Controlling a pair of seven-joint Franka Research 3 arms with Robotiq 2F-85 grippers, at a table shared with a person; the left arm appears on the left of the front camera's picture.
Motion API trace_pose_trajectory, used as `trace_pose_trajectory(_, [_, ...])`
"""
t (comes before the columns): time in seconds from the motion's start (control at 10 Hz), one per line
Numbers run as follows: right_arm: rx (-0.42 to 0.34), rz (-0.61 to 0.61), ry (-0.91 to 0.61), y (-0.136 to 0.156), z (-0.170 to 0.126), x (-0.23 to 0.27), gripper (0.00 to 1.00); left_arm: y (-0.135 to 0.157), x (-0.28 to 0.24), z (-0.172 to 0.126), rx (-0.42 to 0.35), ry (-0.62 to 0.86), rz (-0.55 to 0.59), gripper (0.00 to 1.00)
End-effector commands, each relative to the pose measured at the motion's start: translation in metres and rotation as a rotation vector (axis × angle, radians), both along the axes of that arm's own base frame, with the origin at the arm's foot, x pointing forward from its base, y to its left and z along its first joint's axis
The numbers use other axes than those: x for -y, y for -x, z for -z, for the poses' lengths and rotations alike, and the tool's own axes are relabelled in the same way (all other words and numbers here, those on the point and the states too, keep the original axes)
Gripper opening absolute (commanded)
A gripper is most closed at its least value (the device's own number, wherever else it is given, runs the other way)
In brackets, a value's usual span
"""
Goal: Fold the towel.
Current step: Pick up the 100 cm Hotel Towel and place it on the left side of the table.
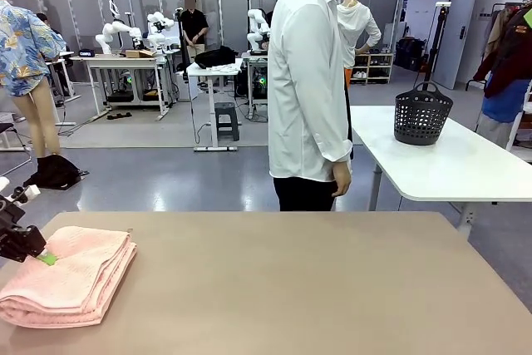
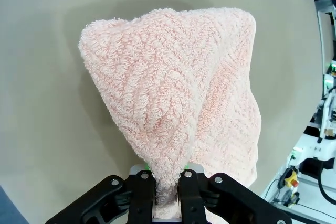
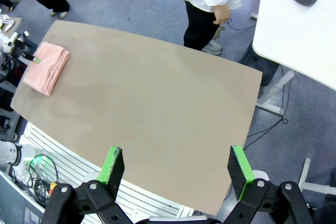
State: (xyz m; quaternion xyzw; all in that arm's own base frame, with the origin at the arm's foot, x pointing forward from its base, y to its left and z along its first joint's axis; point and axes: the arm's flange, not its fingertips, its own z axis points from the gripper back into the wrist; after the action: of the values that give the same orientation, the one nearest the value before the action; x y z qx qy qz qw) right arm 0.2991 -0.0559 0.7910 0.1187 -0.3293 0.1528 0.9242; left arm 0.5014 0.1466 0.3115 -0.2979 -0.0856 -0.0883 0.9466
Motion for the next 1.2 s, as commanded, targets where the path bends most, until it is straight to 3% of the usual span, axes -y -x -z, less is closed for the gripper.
trace_pose_trajectory(0.0, [-0.001, 0.003, 0.002, 0.000, -0.001, 0.000, 1.00, 0.003, -0.013, -0.008, 0.021, -0.022, -0.015, 0.15])
trace_pose_trajectory(0.2, [-0.001, 0.003, 0.002, 0.000, -0.001, 0.000, 1.00, 0.005, -0.019, -0.015, 0.033, -0.027, -0.039, 0.59])
trace_pose_trajectory(0.3, [-0.001, 0.003, 0.002, 0.000, -0.001, 0.000, 1.00, 0.007, -0.020, -0.018, 0.047, -0.030, -0.041, 0.59])
trace_pose_trajectory(0.4, [-0.001, 0.003, 0.002, 0.000, -0.001, 0.000, 1.00, 0.009, -0.021, -0.021, 0.077, -0.067, -0.038, 1.00])
trace_pose_trajectory(0.5, [-0.001, 0.003, 0.002, 0.000, -0.001, 0.000, 1.00, 0.010, -0.022, -0.026, 0.093, -0.088, -0.045, 0.72])
trace_pose_trajectory(0.6, [-0.001, 0.003, 0.002, 0.000, -0.001, 0.000, 1.00, 0.010, -0.025, -0.033, 0.108, -0.108, -0.069, 1.00])
trace_pose_trajectory(1.1, [-0.001, 0.003, 0.002, 0.000, -0.001, 0.000, 1.00, 0.025, -0.024, -0.062, 0.178, -0.159, -0.092, 1.00])
